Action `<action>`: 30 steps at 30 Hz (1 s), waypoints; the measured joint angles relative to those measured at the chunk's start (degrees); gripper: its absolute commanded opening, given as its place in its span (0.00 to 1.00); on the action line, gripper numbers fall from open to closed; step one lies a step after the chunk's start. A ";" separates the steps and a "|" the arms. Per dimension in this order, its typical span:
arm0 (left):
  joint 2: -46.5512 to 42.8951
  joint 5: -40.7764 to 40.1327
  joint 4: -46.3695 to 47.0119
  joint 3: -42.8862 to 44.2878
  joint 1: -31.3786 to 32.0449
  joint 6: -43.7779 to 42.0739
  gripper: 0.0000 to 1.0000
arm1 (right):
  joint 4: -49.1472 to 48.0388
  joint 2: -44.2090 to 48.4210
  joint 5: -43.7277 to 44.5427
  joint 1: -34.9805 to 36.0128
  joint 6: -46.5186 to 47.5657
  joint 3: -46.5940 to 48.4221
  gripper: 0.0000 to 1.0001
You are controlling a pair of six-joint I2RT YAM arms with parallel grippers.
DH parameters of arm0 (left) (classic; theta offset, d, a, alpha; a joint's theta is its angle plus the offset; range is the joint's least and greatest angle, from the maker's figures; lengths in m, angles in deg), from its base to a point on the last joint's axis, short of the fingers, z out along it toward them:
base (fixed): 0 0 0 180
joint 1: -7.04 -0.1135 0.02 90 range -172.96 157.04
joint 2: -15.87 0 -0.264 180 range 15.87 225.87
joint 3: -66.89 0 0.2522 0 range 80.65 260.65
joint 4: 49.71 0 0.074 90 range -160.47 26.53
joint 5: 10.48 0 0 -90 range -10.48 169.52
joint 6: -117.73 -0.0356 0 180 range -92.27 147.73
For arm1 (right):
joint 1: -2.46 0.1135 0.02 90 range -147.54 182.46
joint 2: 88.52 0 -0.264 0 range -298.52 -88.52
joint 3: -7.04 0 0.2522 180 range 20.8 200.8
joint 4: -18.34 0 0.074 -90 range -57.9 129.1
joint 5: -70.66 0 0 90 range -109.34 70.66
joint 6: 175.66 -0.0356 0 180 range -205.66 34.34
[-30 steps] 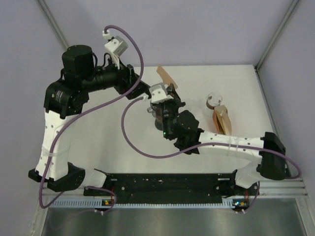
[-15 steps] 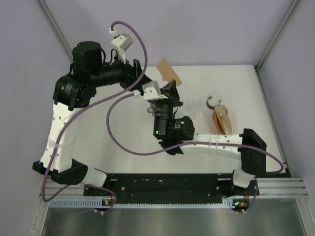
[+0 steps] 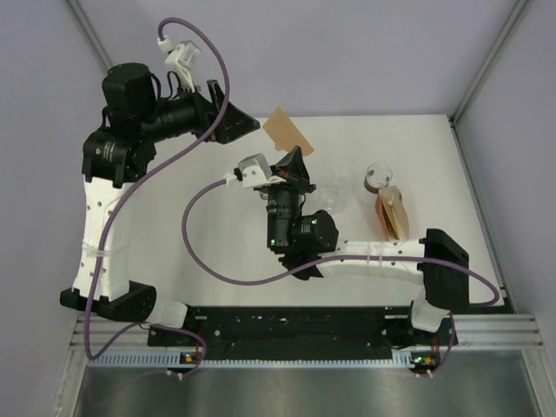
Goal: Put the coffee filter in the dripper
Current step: Adjust the coffee filter.
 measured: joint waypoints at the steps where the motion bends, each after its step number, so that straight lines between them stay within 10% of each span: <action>1: 0.02 -0.33 0.57 -0.02 -0.81 0.85 0.95 | 1.40 0.37 -0.04 0.20 -1.64 -0.98 0.00; 8: -1.03 0.83 4.28 -3.82 -0.94 6.05 0.99 | 11.93 5.95 -0.92 0.26 -12.17 -4.55 0.00; 25: -1.57 4.98 6.38 -9.03 2.64 10.27 0.83 | 4.26 -11.76 -3.96 1.42 16.39 8.11 0.00; 30: -1.57 1.11 3.87 -9.14 2.64 7.13 0.36 | 3.87 -10.21 -4.13 1.42 16.87 7.52 0.00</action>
